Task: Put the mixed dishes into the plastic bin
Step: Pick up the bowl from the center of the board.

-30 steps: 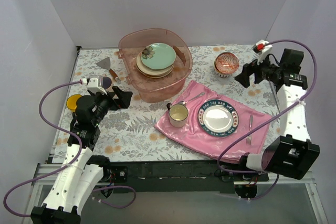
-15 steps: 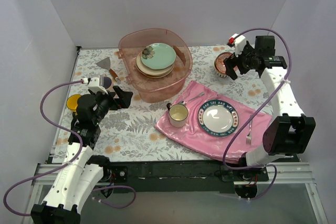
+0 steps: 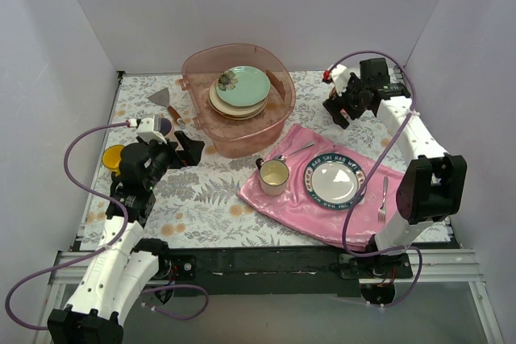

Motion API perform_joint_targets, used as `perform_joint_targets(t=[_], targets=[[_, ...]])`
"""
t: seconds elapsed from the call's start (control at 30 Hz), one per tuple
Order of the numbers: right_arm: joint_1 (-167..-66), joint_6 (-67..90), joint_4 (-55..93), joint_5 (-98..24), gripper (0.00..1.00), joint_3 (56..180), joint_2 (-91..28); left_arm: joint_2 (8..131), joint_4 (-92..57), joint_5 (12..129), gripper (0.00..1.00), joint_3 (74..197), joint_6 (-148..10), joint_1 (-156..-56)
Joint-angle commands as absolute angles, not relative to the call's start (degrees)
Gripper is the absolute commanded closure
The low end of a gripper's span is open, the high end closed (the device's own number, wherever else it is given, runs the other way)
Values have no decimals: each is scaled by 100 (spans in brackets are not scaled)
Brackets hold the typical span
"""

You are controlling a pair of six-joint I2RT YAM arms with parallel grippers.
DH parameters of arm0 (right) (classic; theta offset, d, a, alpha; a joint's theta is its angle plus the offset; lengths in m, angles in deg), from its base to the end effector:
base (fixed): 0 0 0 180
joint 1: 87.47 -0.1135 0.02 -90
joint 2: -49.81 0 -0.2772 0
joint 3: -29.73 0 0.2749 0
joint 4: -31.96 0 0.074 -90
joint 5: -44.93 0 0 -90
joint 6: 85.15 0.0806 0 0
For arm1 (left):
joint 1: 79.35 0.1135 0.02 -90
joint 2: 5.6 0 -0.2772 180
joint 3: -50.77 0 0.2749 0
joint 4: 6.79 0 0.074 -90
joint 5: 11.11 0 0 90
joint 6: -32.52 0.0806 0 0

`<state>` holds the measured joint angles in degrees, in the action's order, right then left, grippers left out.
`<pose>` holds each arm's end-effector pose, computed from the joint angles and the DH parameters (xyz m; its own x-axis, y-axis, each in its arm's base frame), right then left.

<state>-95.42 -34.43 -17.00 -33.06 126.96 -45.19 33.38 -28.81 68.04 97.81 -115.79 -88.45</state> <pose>0.4172 0.0752 0.2891 -0.3831 -0.6788 -0.6265 -0.6706 0.6708 -0.3167 0.2201 -0.0506 0.2895 -0.4108 -0.7805 -0.4712 -0.0263 0.5267 -0.8496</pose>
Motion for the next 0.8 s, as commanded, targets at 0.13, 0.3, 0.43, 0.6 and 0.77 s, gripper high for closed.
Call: perform_joint_targets(t=[0.13,0.3,0.43,0.6,0.77], targets=[[-9749,-3768,-1553,-3776,12,12891,-4608,3535,-2924,7001,2,9844,-11549,-8823],[-9819,-3935,-1562,-4181,21,13005,-4880,3544,-2924,7054,2,9836,-11549,-8823],[-9872,-3997,-1562,-4418,29,13084,-5091,3553,-2933,7072,2,9836,-11540,-8823],[-9898,-4041,-1466,-4472,35,13146,-5328,3553,-2942,7054,2,9844,-11531,-8823],[-9907,-4076,-1413,-4761,42,13322,-5609,3535,-2933,7063,2,9836,-11531,-8823]])
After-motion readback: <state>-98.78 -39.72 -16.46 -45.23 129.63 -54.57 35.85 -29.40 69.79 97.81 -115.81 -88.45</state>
